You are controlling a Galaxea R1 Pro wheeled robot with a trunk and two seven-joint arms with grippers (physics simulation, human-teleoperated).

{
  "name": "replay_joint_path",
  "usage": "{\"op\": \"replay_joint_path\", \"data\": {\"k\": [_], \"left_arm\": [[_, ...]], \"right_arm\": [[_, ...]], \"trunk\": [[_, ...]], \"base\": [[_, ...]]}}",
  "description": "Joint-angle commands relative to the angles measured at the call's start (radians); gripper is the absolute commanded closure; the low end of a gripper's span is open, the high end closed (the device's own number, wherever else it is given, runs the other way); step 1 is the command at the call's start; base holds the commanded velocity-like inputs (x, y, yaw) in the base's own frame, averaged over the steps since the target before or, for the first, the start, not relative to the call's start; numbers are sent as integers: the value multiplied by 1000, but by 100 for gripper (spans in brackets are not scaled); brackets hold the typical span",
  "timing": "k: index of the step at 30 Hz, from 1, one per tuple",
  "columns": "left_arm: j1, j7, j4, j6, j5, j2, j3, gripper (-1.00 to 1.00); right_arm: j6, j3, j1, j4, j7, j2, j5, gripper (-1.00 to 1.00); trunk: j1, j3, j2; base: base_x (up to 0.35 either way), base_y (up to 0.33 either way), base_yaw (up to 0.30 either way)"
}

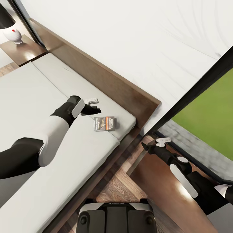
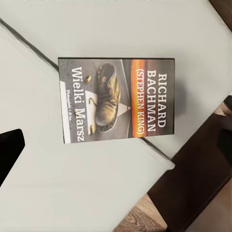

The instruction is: In the bedroom, move the book from the bed onto either nightstand, and place the two sandals side by side next to the bed.

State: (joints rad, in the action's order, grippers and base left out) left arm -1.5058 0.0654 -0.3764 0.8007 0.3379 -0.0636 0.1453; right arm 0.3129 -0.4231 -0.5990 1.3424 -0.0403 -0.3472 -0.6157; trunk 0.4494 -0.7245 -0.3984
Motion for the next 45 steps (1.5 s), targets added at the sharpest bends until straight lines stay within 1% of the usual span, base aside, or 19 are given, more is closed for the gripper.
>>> {"op": "replay_joint_path", "data": {"k": [1,29,32,33,34,37,39,40,41,43,45], "left_arm": [[-1,7,-1,3,10,1,8,-100],[-1,5,-7,1,8,1,8,-100],[-1,8,-5,-43,6,0,8,-100],[-1,12,-2,-79,6,-1,9,-100],[0,15,2,-113,5,-7,9,-100],[0,20,23,-160,5,-26,9,-100],[1,21,53,-193,3,-38,10,-100],[1,22,75,-251,3,-47,10,-100],[1,22,78,-263,3,-48,10,-100],[1,22,92,-308,3,-49,10,-100],[1,22,94,-314,3,-50,10,-100]], "right_arm": [[3,-2,-1,1,-4,-1,-7,-100],[3,-1,-1,1,-4,-1,-9,-100],[3,-2,-1,1,-5,-1,-8,-100],[3,-2,-1,1,-5,-1,-8,-100],[3,-2,-1,0,-5,-1,-8,-100],[3,-3,-1,-1,-6,-1,-8,-100],[4,-4,-1,-1,-6,-1,-7,-100],[4,-5,-1,-2,-7,0,-7,-100],[4,-5,-1,-2,-7,-1,-7,-100],[4,-5,-1,-2,-7,0,-7,-100],[4,-6,-1,-2,-7,0,-7,-100]], "trunk": [[1,-1,-2],[1,-1,-2],[1,-1,-2],[1,-1,-2],[1,-1,-2],[1,-1,-2],[1,-1,-2],[4,-4,-9],[8,-8,-16],[16,-14,-30],[24,-20,-44]], "base": [[0,0,0],[11,-10,0],[0,0,0],[0,0,0],[0,0,0],[0,0,0],[0,0,0],[0,0,0],[0,0,0],[0,0,0],[0,0,0]]}}
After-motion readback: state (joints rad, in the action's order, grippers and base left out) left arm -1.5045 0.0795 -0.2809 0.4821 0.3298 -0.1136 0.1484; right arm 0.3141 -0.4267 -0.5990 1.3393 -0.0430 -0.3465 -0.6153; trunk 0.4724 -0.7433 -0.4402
